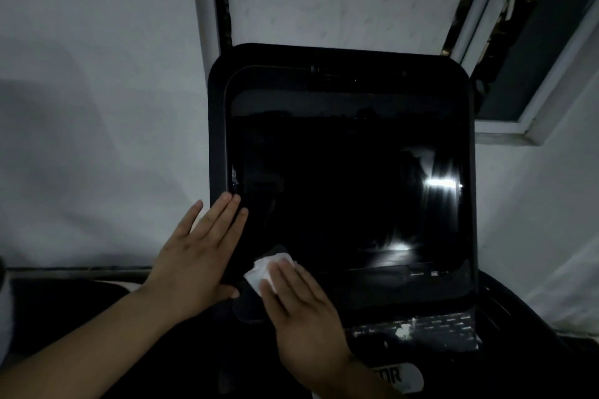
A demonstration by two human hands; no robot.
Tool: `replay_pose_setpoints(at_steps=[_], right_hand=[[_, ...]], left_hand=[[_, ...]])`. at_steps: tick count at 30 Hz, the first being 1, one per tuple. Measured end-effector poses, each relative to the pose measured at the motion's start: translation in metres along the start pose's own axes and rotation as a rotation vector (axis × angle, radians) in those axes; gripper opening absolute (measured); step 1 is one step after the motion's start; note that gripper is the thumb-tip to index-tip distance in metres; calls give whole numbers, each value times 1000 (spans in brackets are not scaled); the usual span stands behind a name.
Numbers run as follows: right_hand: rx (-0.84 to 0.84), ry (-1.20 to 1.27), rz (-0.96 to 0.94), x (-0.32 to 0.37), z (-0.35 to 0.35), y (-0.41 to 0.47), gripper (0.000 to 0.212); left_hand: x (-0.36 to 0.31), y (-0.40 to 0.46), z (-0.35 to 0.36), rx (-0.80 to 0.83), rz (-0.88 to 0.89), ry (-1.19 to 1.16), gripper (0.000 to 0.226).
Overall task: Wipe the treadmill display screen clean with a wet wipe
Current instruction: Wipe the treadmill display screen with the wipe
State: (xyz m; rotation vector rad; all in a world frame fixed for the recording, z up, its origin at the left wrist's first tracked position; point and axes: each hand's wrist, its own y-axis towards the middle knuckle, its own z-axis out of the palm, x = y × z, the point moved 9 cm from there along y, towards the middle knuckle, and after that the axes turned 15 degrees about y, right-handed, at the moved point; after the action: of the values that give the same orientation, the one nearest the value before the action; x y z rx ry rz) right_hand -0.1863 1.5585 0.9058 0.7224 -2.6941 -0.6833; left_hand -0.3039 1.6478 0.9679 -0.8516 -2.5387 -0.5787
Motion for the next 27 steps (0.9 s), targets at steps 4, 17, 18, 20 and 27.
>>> replay_pose_setpoints(at_steps=[4, 17, 18, 20, 27], right_hand=[[113, -69, -35, 1, -2, 32, 53], [29, -135, 55, -42, -81, 198, 54], [30, -147, 66, -45, -85, 211, 53], [36, -172, 85, -48, -91, 229, 53], [45, -201, 74, -51, -77, 202, 58]], left_hand=[[6, -3, 6, -8, -39, -46, 151], [13, -8, 18, 100, -85, -92, 162], [13, -8, 18, 104, -85, -83, 163], [13, -8, 18, 99, -84, -74, 162], [11, -8, 19, 86, -79, -108, 163]])
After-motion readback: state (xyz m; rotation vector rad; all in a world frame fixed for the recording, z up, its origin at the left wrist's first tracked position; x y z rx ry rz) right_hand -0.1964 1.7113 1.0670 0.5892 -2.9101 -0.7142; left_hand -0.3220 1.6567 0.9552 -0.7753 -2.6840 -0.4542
